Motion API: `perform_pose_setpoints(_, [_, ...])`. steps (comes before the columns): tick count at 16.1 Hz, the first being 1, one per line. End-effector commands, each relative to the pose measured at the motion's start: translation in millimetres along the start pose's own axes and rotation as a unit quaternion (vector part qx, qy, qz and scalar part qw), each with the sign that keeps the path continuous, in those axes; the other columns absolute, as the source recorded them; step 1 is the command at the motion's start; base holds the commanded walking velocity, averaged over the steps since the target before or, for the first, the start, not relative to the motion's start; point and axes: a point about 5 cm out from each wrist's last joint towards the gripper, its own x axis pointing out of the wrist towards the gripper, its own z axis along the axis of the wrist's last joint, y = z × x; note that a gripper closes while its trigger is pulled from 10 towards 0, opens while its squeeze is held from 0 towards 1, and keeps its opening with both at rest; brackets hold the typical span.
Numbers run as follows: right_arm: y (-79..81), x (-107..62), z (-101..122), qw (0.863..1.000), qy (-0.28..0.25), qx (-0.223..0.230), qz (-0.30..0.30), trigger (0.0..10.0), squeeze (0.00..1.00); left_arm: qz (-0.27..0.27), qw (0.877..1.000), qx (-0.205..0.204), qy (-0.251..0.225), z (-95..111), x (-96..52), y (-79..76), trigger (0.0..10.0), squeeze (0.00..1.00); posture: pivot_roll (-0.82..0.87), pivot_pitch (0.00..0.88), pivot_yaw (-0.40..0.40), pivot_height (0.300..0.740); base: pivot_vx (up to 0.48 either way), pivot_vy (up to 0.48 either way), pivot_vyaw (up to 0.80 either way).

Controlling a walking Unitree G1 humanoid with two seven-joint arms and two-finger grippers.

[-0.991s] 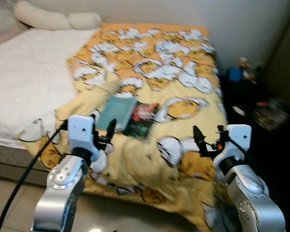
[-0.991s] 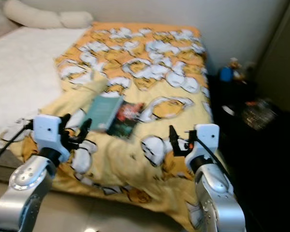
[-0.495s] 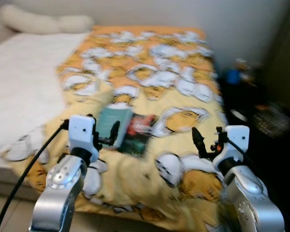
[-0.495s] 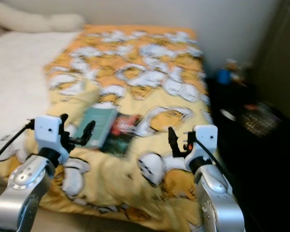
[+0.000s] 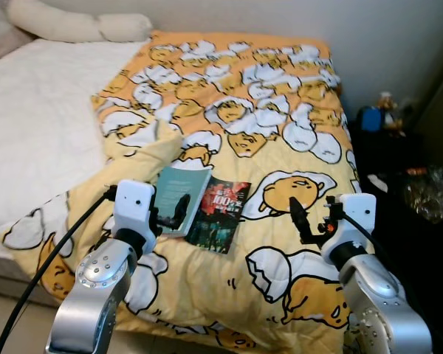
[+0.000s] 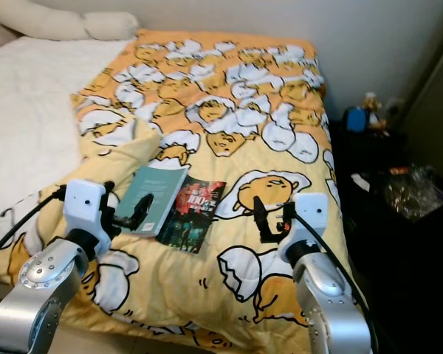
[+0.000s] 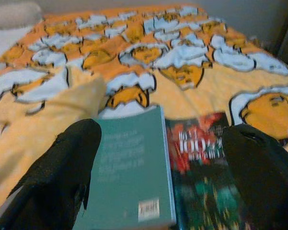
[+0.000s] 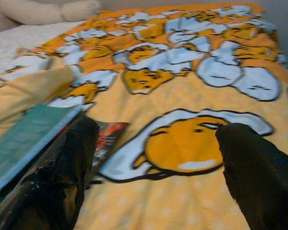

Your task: Clean up the room

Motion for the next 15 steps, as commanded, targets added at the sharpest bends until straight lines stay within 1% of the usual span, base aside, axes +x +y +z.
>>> perform_pose_setpoints(1, [0.3,-1.7,0.5,1.0,0.003,0.0,-0.001,10.0,0.0,-0.012,1.0,-0.003,0.012,-2.5,1.3,-1.2,10.0,0.11,-0.05,0.0,0.039,0.74,0.0,0.0,0.0])
perform_pose_setpoints(2, [-1.6,-0.6,0.8,1.0,0.009,-0.003,0.0,10.0,0.0,-0.044,0.998,0.003,0.039,-6.2,10.9,-6.9,10.0,1.0,-0.05,0.0,0.033,0.74,0.0,0.0,0.0])
perform_pose_setpoints(3, [-2.6,-0.1,0.8,1.0,0.014,-0.005,0.001,10.0,0.0,-0.048,0.997,0.013,0.05,-7.3,17.7,-7.5,10.0,1.0,-0.06,0.0,0.028,0.74,0.0,0.0,0.0])
perform_pose_setpoints(4, [-5.2,1.2,1.7,1.0,0.019,-0.005,0.004,10.0,0.0,-0.055,0.996,0.036,0.067,-6.6,34.5,-9.2,10.0,1.0,-0.06,0.0,0.017,0.74,0.0,0.0,0.0])
perform_pose_setpoints(5, [-6.1,1.3,2.0,1.0,0.021,-0.004,0.007,10.0,0.0,-0.057,0.995,0.036,0.072,-5.8,42.1,-10.4,10.0,1.0,-0.06,0.0,0.016,0.74,0.0,0.0,0.0])
perform_pose_setpoints(6, [-7.6,1.2,3.5,0.999,0.025,-0.01,0.019,10.0,0.0,-0.061,0.994,0.037,0.079,-3.3,57.9,-13.2,10.0,1.0,-0.07,0.0,0.015,0.74,0.0,0.0,0.0])
perform_pose_setpoints(7, [-8.8,0.7,5.8,0.999,0.028,-0.026,0.034,10.0,0.0,-0.053,0.994,0.031,0.088,-1.7,72.2,-13.1,10.0,1.0,-0.08,0.0,0.015,0.74,0.0,0.0,0.0])
perform_pose_setpoints(8, [-8.6,0.0,8.3,0.997,0.029,-0.036,0.054,10.0,0.0,-0.047,0.994,0.035,0.094,-0.6,81.3,-12.0,10.0,1.0,-0.09,0.0,0.016,0.74,0.0,0.0,0.0])
perform_pose_setpoints(9, [-10.0,-1.0,12.9,0.995,0.029,-0.05,0.077,10.0,0.0,-0.038,0.992,0.04,0.11,-2.2,92.8,-8.9,10.0,0.08,-0.1,0.0,0.018,0.74,0.0,0.0,0.0])
perform_pose_setpoints(10, [-9.5,-2.0,18.7,0.992,0.027,-0.047,0.112,10.0,0.0,-0.041,0.991,0.035,0.121,-3.8,101.9,-8.4,10.0,0.0,-0.11,0.0,0.02,0.74,0.0,0.0,0.0])
perform_pose_setpoints(11, [-9.0,-2.9,22.9,0.989,0.025,-0.044,0.138,10.0,0.0,-0.045,0.99,0.035,0.13,-5.6,107.7,-8.9,10.0,0.0,-0.11,0.0,0.024,0.74,0.0,0.0,0.0])
perform_pose_setpoints(12, [-8.7,-3.5,28.3,0.982,0.029,-0.058,0.176,10.0,0.0,-0.047,0.987,0.033,0.148,-9.7,116.6,-10.7,10.0,0.0,-0.13,0.023,0.032,0.74,0.0,0.0,0.0])
perform_pose_setpoints(13, [-8.9,-3.8,32.8,0.977,0.033,-0.07,0.2,10.0,0.0,-0.045,0.986,0.031,0.159,-11.5,123.5,-12.3,10.0,0.0,-0.14,0.046,0.037,0.74,0.0,0.0,0.0])
perform_pose_setpoints(14, [-9.1,-4.6,35.0,0.974,0.036,-0.076,0.211,10.0,0.0,-0.045,0.986,0.033,0.16,-11.8,127.1,-14.1,10.0,0.0,-0.15,0.064,0.039,0.74,0.0,0.0,0.0])
perform_pose_setpoints(15, [-9.2,-5.7,35.5,0.972,0.039,-0.078,0.218,10.0,0.0,-0.045,0.985,0.037,0.16,-11.9,129.1,-15.4,10.0,0.0,-0.15,0.064,0.039,0.74,0.0,0.0,0.0])
